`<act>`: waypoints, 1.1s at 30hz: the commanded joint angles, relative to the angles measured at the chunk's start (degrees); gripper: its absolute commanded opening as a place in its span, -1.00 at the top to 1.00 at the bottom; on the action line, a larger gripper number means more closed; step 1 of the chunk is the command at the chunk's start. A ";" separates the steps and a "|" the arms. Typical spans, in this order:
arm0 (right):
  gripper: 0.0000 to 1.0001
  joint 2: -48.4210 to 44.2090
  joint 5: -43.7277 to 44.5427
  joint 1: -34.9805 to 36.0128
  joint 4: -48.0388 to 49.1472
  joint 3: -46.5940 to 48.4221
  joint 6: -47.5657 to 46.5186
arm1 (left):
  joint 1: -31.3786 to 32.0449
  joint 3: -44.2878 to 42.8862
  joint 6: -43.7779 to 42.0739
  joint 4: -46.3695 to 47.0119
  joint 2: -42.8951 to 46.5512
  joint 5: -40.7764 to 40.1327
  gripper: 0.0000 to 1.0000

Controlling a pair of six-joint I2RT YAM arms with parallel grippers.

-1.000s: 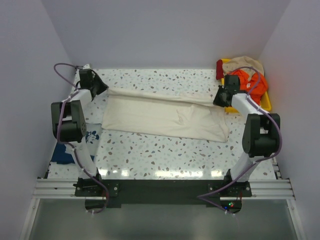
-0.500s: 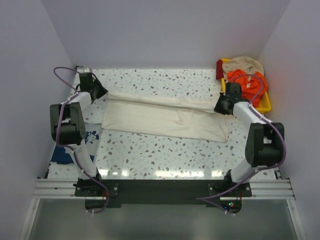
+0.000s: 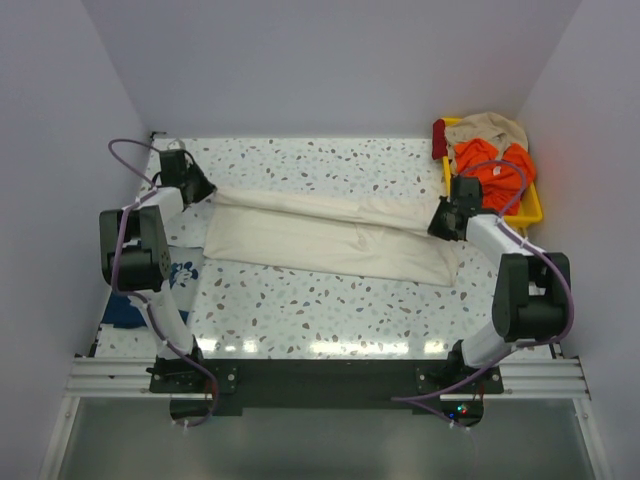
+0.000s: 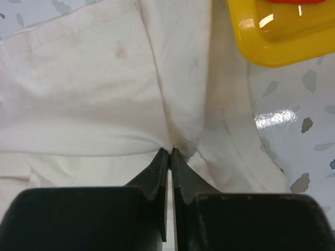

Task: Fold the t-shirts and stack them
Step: Fold the tshirt

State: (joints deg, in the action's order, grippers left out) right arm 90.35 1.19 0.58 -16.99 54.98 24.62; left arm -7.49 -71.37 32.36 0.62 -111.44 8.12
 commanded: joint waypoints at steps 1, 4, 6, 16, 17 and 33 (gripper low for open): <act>0.98 -2.81 2.41 -0.49 1.44 -0.84 0.25 | -1.13 0.53 0.51 0.61 3.24 -2.23 1.00; 0.78 -2.63 1.54 -0.40 1.96 -1.54 0.60 | -1.13 1.06 1.47 -0.54 3.77 -3.02 0.83; 0.48 -2.80 1.27 -0.40 1.62 -1.63 0.60 | -1.13 2.37 2.18 -2.36 5.61 -4.77 0.40; -0.05 -2.99 -2.32 -0.40 0.12 4.77 -1.24 | -0.69 5.19 4.37 0.50 13.18 -1.89 -0.14; -0.05 -0.63 -2.77 -0.40 -0.14 5.83 -1.50 | -0.43 4.93 4.38 1.13 13.00 -1.18 -0.14; 0.14 20.39 -3.91 -0.40 1.26 22.70 -2.03 | 4.23 3.35 5.52 2.10 7.90 3.04 -0.07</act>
State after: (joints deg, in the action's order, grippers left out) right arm 110.04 -2.48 0.30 -17.26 73.67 23.14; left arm -3.22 -66.43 37.04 -0.40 -103.53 9.85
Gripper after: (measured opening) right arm 0.436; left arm 0.535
